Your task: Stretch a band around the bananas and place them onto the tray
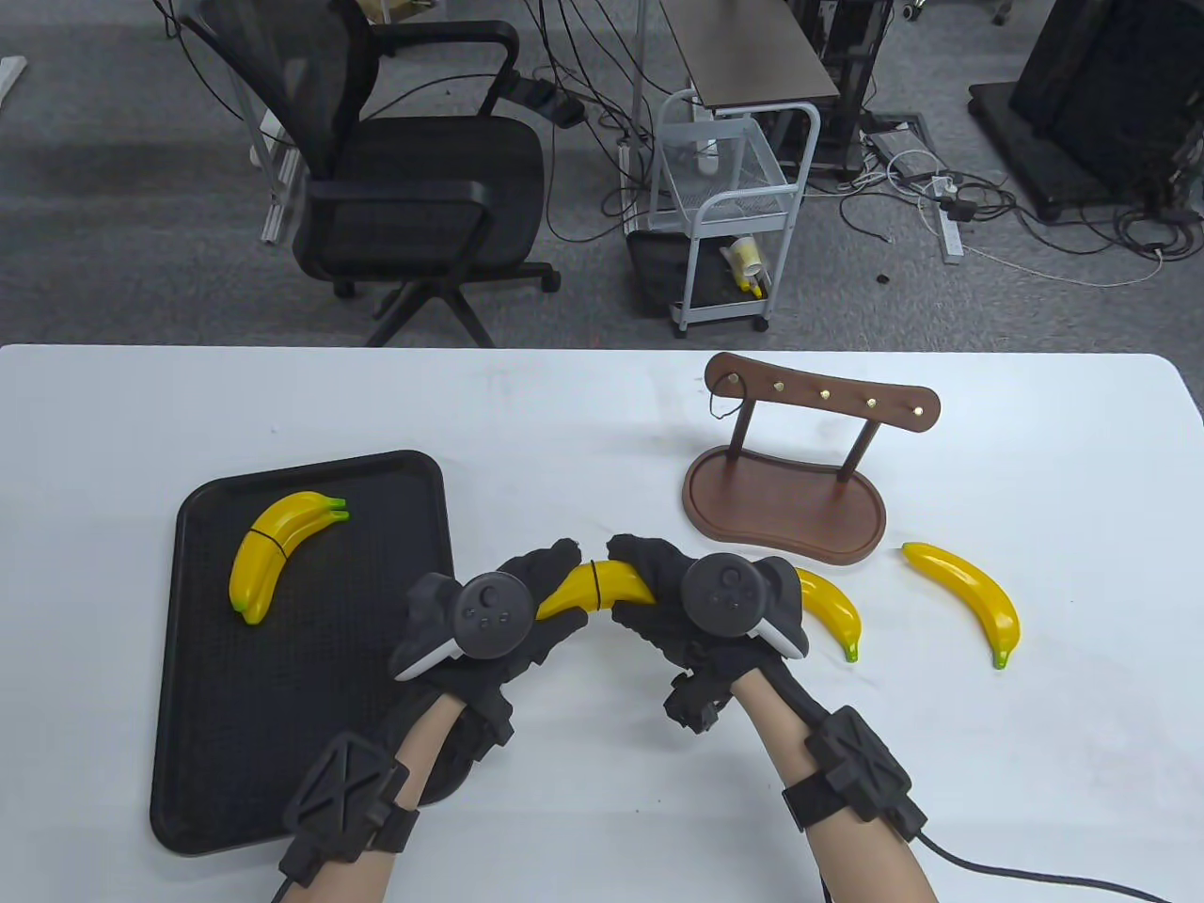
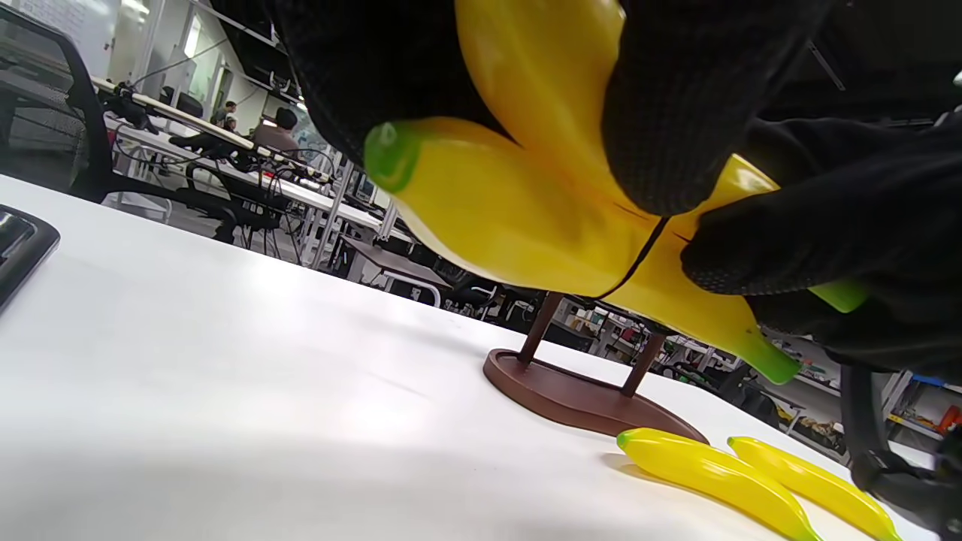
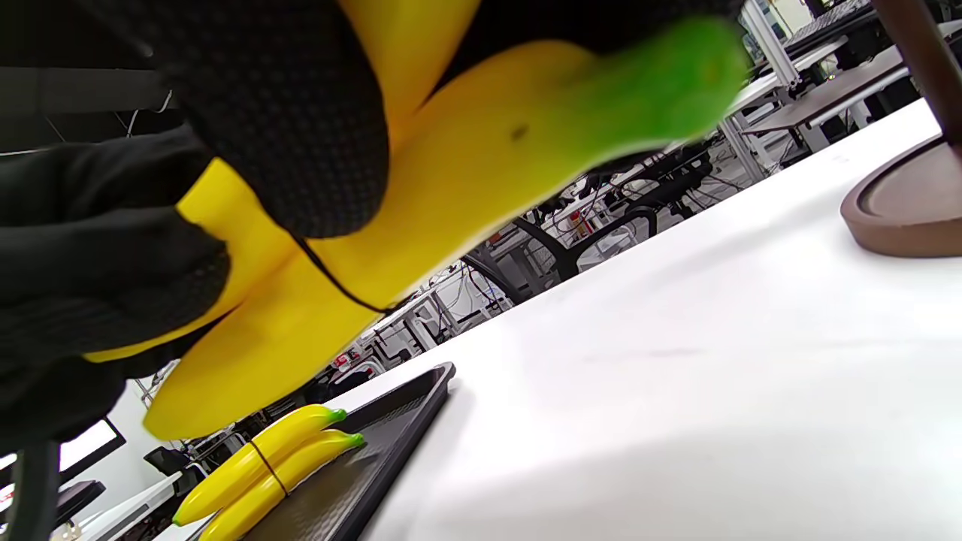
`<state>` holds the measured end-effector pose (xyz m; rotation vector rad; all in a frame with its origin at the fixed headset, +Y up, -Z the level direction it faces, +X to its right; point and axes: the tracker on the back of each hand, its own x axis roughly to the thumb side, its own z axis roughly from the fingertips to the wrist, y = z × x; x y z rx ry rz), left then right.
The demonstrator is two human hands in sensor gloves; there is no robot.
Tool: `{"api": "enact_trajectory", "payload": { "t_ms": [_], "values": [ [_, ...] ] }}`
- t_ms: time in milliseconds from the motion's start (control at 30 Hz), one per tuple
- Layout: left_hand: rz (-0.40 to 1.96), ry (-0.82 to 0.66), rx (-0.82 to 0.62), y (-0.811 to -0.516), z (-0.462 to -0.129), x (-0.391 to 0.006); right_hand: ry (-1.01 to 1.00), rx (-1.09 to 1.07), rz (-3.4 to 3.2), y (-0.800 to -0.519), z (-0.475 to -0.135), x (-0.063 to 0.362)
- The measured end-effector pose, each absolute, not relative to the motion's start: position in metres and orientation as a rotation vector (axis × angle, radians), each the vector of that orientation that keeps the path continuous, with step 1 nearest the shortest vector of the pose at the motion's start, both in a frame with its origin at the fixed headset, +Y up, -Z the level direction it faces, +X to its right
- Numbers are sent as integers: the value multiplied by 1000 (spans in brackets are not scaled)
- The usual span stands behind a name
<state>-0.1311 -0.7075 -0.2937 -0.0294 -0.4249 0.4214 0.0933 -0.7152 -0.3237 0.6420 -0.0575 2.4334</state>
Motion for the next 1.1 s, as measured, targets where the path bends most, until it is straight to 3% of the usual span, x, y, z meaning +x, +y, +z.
{"api": "enact_trajectory", "payload": {
  "t_ms": [500, 800, 1100],
  "values": [
    [473, -363, -2, -709, -300, -149, 2, 620, 2295, -718, -327, 101],
    [502, -242, 10, -715, -309, -172, -10, 546, 2232, -718, -335, 118],
    [561, -61, 37, -721, -318, -222, 7, 515, 2224, -723, -340, 128]
  ]
}}
